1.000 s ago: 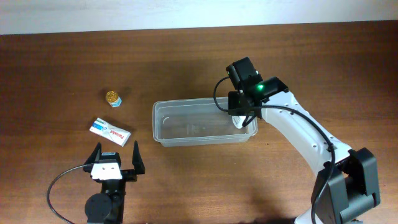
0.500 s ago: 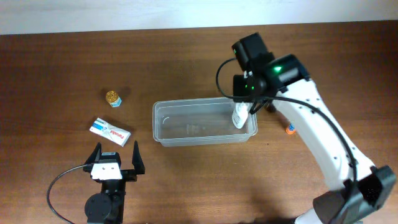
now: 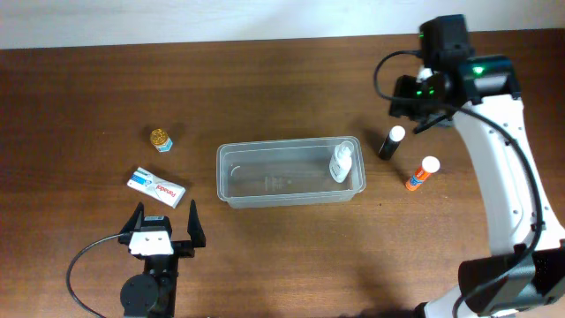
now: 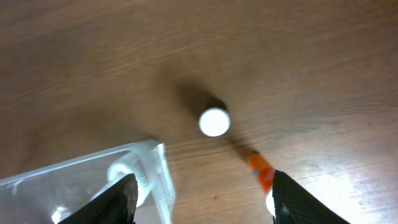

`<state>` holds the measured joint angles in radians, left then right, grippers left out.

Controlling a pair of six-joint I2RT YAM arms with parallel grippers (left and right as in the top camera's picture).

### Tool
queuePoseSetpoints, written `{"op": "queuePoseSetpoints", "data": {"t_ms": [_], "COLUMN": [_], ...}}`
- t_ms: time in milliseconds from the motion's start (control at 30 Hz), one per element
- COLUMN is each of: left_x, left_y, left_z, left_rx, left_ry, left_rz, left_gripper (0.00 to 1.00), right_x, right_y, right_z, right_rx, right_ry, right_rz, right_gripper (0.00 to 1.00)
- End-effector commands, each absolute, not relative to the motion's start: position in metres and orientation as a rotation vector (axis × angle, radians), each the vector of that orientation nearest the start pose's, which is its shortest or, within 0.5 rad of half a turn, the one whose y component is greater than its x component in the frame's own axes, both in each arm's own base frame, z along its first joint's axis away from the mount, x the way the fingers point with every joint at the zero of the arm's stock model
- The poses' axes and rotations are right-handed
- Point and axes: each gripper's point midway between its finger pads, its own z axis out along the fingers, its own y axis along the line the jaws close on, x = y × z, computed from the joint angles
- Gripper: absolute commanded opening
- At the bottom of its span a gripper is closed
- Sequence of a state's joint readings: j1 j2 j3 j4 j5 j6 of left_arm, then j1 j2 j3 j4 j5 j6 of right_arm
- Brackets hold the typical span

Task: Pack container
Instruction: 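Move right gripper to the dark bottle and grasp it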

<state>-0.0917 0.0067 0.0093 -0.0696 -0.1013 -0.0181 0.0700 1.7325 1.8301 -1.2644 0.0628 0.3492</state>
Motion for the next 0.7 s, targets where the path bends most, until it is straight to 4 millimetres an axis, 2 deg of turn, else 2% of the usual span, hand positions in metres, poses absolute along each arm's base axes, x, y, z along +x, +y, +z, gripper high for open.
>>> {"op": "queuePoseSetpoints", "data": {"t_ms": [0, 233, 667], "left_x": [0.246, 0.246, 0.246], "left_y": [-0.004, -0.004, -0.004], "left_z": [0.158, 0.158, 0.158], "left_rx": [-0.005, -0.005, -0.005], "left_ry": [1.644, 1.644, 1.644], "left_rz": [0.017, 0.017, 0.017], "left_gripper": [0.99, 0.99, 0.99], "right_x": [0.402, 0.410, 0.422], "right_y": [0.014, 0.003, 0.003], "right_z": [0.228, 0.200, 0.129], "right_rx": [0.348, 0.358, 0.374], "right_ry": [2.723, 2.782, 2.950], "right_rz": [0.049, -0.047, -0.092], "right_gripper": [0.62, 0.62, 0.62]}}
